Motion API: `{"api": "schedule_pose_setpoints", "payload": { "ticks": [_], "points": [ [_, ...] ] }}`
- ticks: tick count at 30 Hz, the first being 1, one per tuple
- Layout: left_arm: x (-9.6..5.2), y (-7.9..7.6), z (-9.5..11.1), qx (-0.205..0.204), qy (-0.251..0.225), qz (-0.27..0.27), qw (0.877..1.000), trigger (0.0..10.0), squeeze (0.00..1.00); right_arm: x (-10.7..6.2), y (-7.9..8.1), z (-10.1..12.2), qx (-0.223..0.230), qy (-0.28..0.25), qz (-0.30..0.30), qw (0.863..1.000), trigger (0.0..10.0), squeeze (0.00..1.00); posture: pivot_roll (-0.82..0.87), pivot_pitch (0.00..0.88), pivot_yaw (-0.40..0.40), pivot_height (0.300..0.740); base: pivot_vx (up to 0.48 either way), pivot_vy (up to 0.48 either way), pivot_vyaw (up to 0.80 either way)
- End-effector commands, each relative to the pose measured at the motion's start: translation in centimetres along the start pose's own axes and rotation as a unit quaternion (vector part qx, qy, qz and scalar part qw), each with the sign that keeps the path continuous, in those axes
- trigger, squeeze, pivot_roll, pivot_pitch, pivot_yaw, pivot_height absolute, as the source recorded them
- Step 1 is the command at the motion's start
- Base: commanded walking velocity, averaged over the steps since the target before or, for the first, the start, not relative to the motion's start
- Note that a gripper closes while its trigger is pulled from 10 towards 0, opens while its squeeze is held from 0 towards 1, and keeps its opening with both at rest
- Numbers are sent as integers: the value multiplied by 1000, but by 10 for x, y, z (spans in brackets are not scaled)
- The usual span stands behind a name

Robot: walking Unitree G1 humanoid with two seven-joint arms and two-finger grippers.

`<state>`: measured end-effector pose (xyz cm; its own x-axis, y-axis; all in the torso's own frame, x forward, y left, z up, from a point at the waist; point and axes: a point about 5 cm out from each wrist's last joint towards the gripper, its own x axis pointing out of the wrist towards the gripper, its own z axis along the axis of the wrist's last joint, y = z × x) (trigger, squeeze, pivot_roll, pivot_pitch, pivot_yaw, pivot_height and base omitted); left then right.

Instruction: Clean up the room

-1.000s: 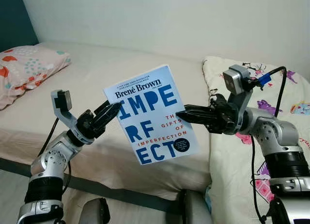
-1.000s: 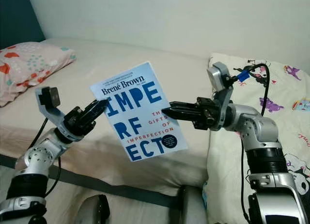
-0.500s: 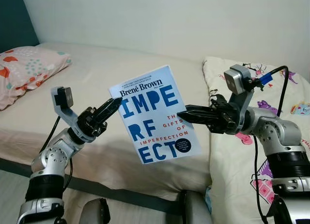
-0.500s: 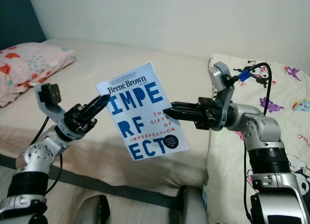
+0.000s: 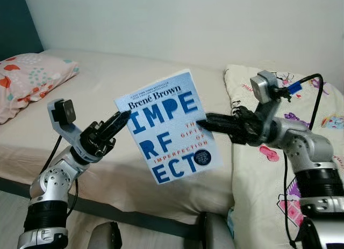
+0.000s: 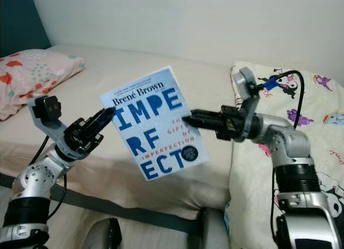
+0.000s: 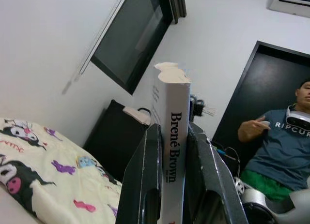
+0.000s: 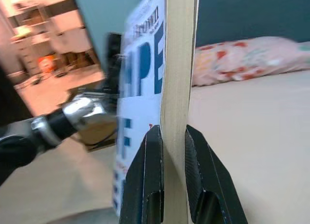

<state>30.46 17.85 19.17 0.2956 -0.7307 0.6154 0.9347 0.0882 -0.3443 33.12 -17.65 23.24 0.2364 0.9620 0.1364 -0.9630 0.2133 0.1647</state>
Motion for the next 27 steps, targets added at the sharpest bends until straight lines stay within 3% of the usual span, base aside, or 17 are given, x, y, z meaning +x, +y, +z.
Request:
{"api": "schedule_pose_setpoints", "payload": {
  "ticks": [1,2,3,4,5,7,9,11,13,15,17,18,21,23,24,27],
  "points": [
    [11,-4,-6,-15,6,-25,1000,0,0,7,-2,12,-28,-15,-9,999,10000,0,65,0,-69,523,0,0,0],
    [11,-4,-6,-15,6,-25,1000,0,0,7,-2,12,-28,-15,-9,999,10000,0,65,0,-69,523,0,0,0],
    [15,1,-2,2,-12,-3,1000,0,0,8,-13,20,-28,-62,-57,996,10000,1000,51,0,-52,523,0,0,0],
    [15,1,-2,2,-12,-3,1000,0,0,8,-13,20,-28,-62,-57,996,10000,1000,51,0,-52,523,0,0,0],
    [23,10,4,21,-42,29,998,0,0,12,-29,30,-15,-127,-137,982,10000,1000,42,0,-55,523,0,0,0],
    [27,13,7,29,-58,40,997,0,0,13,-33,31,-1,-156,-162,974,10000,1000,41,0,-55,523,0,0,0],
    [29,14,8,32,-65,45,996,0,0,14,-34,31,6,-170,-172,970,10000,1000,35,0,-61,523,0,0,0],
    [33,16,15,45,-95,57,993,0,0,13,-36,38,53,-253,-182,949,10000,1000,25,0,-63,523,0,0,0],
    [33,16,15,45,-95,57,993,0,0,13,-36,38,53,-253,-182,949,10000,1000,25,0,-63,523,0,0,0],
    [39,18,25,61,-127,70,988,0,0,19,-34,35,90,-321,-183,925,10000,1000,10,0,-70,523,0,0,0],
    [39,18,25,61,-127,70,988,0,0,19,-34,35,90,-321,-183,925,10000,1000,10,0,-70,523,0,0,0],
    [44,19,35,79,-154,80,982,0,0,26,-27,24,118,-356,-183,909,10000,1000,9,0,-75,523,0,0,0],
    [44,19,35,79,-154,80,982,0,0,26,-27,24,118,-356,-183,909,10000,1000,9,0,-75,523,0,0,0],
    [50,19,53,109,-189,101,971,0,0,35,-17,-4,153,-353,-175,906,10000,1000,5,0,-78,523,0,0,0],
    [50,19,53,109,-189,101,971,0,0,35,-17,-4,153,-353,-175,906,10000,1000,5,0,-78,523,0,0,0],
    [52,16,73,137,-219,111,960,0,0,42,-2,-49,194,-315,-178,912,10000,1000,7,0,-76,523,0,0,0]
  ]
}}
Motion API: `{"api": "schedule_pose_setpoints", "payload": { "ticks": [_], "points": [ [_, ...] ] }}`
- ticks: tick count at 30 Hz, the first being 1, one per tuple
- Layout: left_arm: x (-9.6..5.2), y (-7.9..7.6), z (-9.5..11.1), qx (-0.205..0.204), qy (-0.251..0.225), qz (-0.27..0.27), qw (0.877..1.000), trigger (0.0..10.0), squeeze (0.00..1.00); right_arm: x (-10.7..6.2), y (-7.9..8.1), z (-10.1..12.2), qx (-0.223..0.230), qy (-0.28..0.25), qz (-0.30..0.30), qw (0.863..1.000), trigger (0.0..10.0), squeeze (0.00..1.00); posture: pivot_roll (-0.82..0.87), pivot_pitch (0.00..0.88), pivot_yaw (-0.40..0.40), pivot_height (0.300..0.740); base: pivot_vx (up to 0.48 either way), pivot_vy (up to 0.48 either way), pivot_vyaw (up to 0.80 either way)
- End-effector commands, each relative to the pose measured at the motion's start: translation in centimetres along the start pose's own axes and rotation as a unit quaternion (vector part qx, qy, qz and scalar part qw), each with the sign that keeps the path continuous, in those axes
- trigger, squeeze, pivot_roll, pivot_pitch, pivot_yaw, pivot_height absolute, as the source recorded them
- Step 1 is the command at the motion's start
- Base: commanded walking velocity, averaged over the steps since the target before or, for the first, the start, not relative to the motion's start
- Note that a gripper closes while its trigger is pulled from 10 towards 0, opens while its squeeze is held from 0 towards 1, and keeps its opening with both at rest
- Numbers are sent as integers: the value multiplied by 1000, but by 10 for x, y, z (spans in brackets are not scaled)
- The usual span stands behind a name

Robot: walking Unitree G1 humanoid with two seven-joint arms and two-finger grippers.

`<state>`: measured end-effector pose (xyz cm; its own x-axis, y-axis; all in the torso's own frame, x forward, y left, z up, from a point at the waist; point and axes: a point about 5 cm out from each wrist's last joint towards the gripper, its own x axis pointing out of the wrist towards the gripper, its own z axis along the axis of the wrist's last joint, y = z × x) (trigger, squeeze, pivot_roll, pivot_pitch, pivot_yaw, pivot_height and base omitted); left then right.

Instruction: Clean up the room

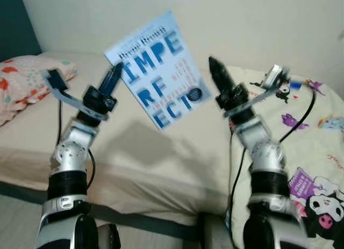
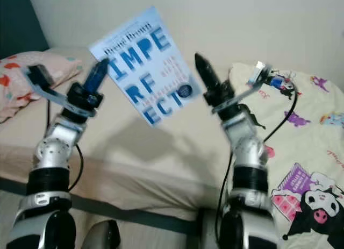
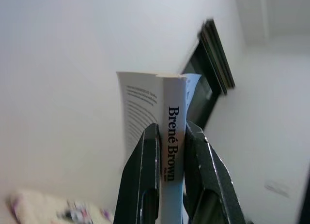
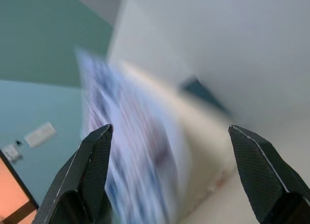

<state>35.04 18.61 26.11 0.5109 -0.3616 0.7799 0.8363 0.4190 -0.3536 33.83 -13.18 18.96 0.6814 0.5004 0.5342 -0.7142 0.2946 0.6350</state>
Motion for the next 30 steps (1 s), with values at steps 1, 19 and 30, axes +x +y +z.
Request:
{"api": "schedule_pose_setpoints", "payload": {
  "ticks": [1,19,30],
  "points": [
    [5,-2,10,9,-27,-5,1000,0,0,-2,2,-7,-2,19,2,1000,10000,1000,7,0,-76,523,0,0,0],
    [5,-14,4,-23,-26,-36,999,0,0,-2,34,-30,56,55,83,993,10000,0,20,0,-67,523,0,0,0],
    [4,-21,-2,-48,-17,-56,997,0,0,1,32,-33,62,53,58,995,10000,0,24,0,-68,523,0,0,0]
  ]
}}
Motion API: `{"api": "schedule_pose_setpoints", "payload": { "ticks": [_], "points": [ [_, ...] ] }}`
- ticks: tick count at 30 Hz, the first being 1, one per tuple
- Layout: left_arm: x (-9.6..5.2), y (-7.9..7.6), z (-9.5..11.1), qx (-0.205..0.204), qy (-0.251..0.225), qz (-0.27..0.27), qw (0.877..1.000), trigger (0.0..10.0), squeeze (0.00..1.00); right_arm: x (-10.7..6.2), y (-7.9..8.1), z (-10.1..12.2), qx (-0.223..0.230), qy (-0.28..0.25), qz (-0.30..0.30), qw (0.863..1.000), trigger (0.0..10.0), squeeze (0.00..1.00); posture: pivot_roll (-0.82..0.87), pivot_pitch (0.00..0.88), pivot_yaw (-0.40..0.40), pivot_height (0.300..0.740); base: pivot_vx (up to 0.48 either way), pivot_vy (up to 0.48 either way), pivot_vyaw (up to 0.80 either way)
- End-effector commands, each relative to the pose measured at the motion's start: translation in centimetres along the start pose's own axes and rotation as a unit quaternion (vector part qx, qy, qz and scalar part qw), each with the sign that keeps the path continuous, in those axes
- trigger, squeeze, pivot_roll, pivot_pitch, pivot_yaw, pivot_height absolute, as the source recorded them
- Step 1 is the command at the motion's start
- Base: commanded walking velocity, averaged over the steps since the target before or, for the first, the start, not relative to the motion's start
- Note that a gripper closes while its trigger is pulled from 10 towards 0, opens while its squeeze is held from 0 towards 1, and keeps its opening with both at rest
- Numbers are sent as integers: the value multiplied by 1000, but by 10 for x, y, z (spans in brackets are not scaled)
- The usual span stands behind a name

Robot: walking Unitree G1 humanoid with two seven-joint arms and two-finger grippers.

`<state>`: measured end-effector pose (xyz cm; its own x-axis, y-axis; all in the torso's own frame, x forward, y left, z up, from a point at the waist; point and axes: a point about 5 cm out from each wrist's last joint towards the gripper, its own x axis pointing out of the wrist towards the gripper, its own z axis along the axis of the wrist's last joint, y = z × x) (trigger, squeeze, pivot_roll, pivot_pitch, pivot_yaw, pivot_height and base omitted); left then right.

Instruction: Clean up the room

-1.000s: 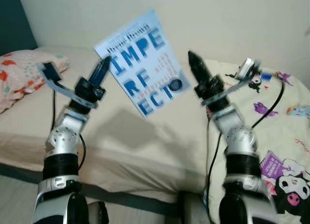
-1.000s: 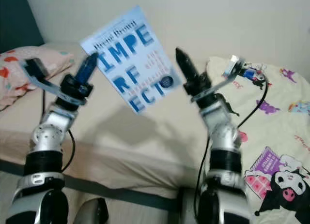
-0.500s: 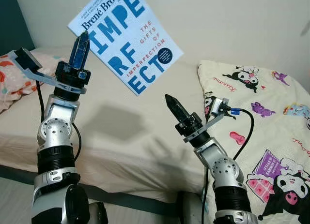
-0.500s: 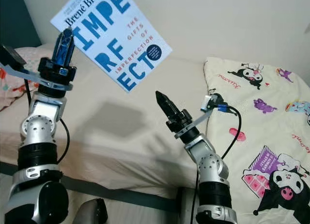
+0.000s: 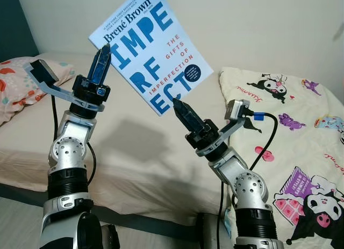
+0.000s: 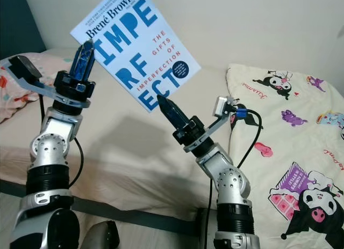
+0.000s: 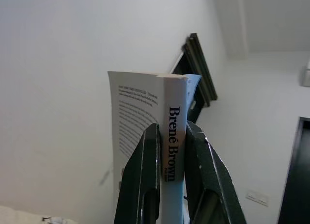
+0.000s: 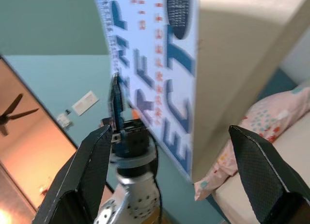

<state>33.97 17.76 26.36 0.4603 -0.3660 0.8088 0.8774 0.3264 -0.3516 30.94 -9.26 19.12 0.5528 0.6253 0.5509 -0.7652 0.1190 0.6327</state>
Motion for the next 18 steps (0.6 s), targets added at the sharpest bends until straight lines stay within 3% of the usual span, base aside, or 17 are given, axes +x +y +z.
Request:
{"api": "schedule_pose_setpoints", "payload": {
  "ticks": [1,18],
  "points": [
    [5,-8,1,-6,-6,-29,1000,0,0,0,-1,2,-1,-8,-8,1000,10000,0,24,0,-68,523,0,0,0],
    [9,-29,10,-46,-13,-109,993,0,0,-3,-7,3,14,-18,-31,999,10000,0,32,0,-68,523,0,0,0]
  ]
}}
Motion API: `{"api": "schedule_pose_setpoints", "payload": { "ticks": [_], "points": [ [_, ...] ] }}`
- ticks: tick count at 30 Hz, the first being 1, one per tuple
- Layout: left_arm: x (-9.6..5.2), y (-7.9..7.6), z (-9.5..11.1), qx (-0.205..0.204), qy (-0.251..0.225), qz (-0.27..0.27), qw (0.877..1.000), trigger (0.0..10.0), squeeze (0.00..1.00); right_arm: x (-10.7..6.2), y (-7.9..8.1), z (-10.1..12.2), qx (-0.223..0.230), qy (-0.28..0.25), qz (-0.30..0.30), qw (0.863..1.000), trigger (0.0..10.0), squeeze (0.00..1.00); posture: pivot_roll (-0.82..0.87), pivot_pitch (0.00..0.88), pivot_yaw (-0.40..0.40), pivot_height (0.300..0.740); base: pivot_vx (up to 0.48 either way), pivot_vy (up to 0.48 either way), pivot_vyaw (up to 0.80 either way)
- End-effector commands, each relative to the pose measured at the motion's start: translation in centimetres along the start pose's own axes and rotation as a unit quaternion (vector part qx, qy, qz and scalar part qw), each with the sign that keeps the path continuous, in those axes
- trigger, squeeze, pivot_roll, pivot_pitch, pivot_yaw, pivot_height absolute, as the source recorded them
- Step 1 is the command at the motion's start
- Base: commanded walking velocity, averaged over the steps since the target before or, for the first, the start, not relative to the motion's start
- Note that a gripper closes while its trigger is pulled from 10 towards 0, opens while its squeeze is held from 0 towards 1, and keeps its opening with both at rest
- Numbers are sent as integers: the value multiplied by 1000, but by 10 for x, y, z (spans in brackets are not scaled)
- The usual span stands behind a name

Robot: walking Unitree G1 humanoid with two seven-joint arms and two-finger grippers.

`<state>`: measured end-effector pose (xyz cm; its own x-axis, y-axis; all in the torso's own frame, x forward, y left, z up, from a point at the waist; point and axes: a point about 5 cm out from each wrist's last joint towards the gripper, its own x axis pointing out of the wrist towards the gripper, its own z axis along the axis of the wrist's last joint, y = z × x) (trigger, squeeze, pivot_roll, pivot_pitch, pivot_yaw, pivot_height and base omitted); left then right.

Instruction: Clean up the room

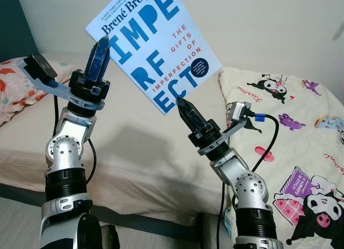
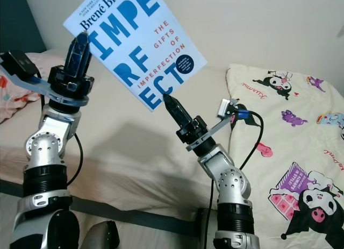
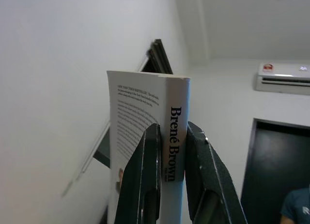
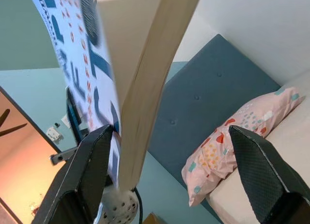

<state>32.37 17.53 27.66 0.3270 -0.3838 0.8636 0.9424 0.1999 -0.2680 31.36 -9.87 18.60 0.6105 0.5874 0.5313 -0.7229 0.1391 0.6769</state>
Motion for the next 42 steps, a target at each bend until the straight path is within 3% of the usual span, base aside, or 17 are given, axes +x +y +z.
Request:
{"api": "schedule_pose_setpoints", "payload": {
  "ticks": [1,16,17,19,20,30,35,36,37,38,39,40,42],
  "points": [
    [6,-10,2,-10,1,-42,999,0,0,2,1,0,4,0,2,1000,10000,0,32,0,-69,523,0,0,0],
    [9,-24,-5,-37,18,-77,996,0,0,3,18,0,31,-1,72,997,10000,0,37,0,-68,523,0,0,0],
    [9,-24,-7,-39,19,-76,996,0,0,3,21,0,32,1,88,996,3294,0,37,0,-68,523,0,0,0],
    [9,-24,-8,-40,20,-75,996,0,0,2,24,-1,32,3,99,995,3294,0,36,0,-67,523,0,0,0],
    [9,-23,-8,-41,21,-73,996,0,0,1,27,-1,34,5,112,993,0,0,37,0,-66,523,0,0,0],
    [8,-14,-6,-26,21,-40,999,0,0,-5,36,-3,36,22,151,988,0,0,35,0,-59,523,0,0,0],
    [5,3,-2,8,14,25,1000,0,0,-5,34,1,25,16,141,989,0,0,34,0,-57,523,0,0,0],
    [3,8,-1,14,12,46,999,0,376,-5,33,2,23,13,137,990,0,0,34,0,-57,523,0,0,0],
    [1,12,-1,15,12,62,998,0,1000,-5,32,3,21,10,133,991,0,0,34,0,-57,523,0,0,0],
    [1,12,-1,15,12,62,998,0,1000,-5,32,3,21,10,133,991,0,0,34,0,-57,523,0,0,0],
    [-2,16,-2,16,17,75,997,4353,1000,-5,30,4,18,6,125,992,0,0,35,0,-55,523,0,0,0],
    [-7,20,-4,20,23,94,995,10000,1000,-5,26,5,14,3,112,994,0,0,34,0,-55,523,0,0,0],
    [-19,29,-9,28,37,132,990,10000,1000,-5,15,8,-3,-2,66,998,0,0,34,0,-55,523,0,0,0]
  ]
}}
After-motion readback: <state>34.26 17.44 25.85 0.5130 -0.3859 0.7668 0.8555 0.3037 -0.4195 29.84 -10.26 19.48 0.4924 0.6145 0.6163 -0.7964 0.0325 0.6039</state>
